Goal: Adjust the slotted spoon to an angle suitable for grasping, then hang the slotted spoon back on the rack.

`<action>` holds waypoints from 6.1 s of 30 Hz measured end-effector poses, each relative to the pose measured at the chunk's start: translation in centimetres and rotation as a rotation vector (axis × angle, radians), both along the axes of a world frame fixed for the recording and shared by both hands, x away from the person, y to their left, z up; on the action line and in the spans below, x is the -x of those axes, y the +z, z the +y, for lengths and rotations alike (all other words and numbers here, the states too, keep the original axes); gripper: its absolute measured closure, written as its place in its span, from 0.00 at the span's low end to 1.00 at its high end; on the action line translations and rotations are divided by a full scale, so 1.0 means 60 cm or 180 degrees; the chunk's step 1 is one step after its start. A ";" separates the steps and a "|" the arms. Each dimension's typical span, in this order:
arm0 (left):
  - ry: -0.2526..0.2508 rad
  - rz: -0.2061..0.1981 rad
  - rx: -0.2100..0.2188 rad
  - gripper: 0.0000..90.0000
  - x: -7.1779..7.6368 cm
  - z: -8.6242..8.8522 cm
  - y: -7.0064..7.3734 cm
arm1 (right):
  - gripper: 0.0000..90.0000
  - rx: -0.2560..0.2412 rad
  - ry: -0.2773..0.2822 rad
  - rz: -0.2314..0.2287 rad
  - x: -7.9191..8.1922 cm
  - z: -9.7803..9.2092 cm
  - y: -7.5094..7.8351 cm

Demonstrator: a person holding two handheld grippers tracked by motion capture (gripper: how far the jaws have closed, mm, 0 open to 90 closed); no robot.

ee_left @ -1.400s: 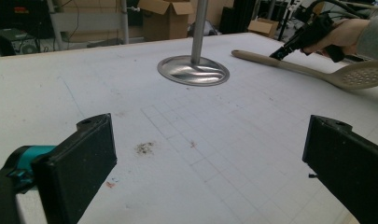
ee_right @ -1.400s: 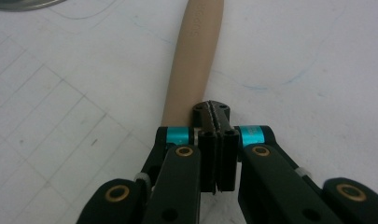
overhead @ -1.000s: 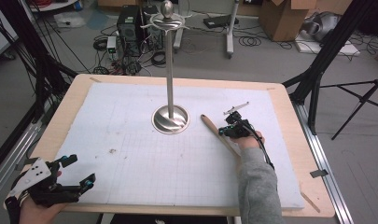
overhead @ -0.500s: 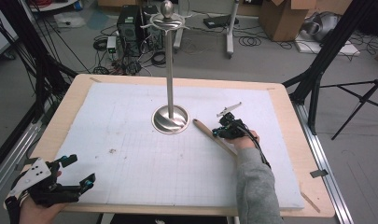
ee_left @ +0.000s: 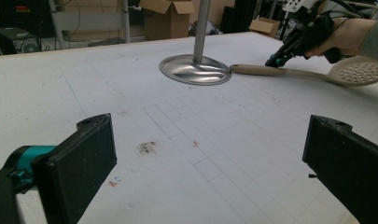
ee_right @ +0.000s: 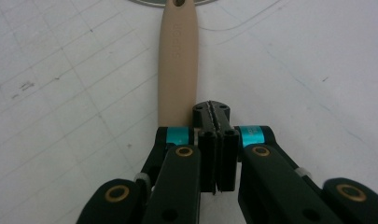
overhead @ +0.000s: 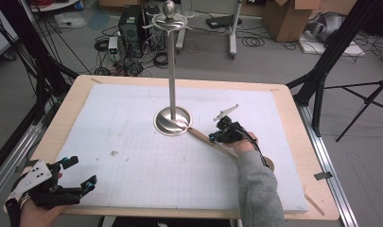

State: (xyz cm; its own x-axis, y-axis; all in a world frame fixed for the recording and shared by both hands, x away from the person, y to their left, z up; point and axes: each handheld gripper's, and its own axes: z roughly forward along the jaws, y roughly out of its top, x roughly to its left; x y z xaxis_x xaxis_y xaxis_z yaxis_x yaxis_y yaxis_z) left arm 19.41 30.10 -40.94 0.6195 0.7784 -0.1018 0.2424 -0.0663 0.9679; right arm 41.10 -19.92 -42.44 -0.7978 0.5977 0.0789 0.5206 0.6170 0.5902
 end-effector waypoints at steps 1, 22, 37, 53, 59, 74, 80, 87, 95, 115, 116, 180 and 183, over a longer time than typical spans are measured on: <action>-0.0002 0.0002 -0.0002 0.03 0.000 0.000 0.000 | 1.00 0.0000 0.0000 0.0000 0.000 0.000 0.000; -0.0049 0.0022 -0.0002 0.03 -0.007 -0.006 -0.002 | 1.00 -0.0035 0.0527 -0.0026 0.020 0.024 0.006; -0.0076 0.0033 -0.0008 0.03 -0.012 -0.010 -0.004 | 1.00 0.0009 0.0788 -0.0005 0.038 0.047 0.005; -0.0101 0.0031 -0.0006 0.03 -0.019 -0.014 -0.004 | 0.93 -0.0249 0.0641 -0.0162 0.051 0.015 0.041; -0.0103 0.0032 -0.0008 0.03 -0.021 -0.015 -0.004 | 0.77 -0.0293 0.0701 -0.0207 0.062 0.008 0.050; -0.0098 0.0056 -0.0077 0.03 -0.024 -0.018 -0.008 | 0.26 -0.0456 0.0512 -0.0295 0.073 -0.041 0.062; -0.0125 0.0080 -0.0113 0.03 -0.025 -0.022 -0.011 | 0.16 -0.0478 0.0515 -0.0360 0.082 -0.061 0.070; -0.0116 0.0092 -0.0105 0.03 -0.026 -0.022 -0.012 | 0.16 -0.0448 0.0586 -0.0344 0.093 -0.083 0.071; -0.0126 0.0110 -0.0102 0.03 -0.027 -0.024 -0.015 | 0.16 -0.0387 0.0656 -0.0297 0.099 -0.098 0.067; -0.0149 0.0117 -0.0101 0.03 -0.026 -0.025 -0.016 | 0.17 -0.0135 0.0887 -0.0149 0.103 -0.089 0.049; -0.0149 0.0118 -0.0101 0.03 -0.026 -0.024 -0.016 | 0.17 -0.0121 0.0883 -0.0154 0.102 -0.089 0.049; -0.0133 0.0190 -0.0056 0.03 -0.030 -0.016 -0.025 | 0.82 0.0503 0.0985 0.0113 0.098 -0.079 0.013; -0.0130 0.0190 -0.0055 0.03 -0.030 -0.016 -0.025 | 0.85 0.0518 0.1003 0.0112 0.100 -0.079 0.014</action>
State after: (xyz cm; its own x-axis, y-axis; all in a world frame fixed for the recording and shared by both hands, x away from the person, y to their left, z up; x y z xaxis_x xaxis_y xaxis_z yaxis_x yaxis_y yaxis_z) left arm 21.23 29.14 -42.44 0.6441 0.7545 -0.1261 0.2963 -0.0941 0.9505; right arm 35.11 -24.63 -41.61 -0.9435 0.3296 0.0337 0.3080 0.8350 0.4560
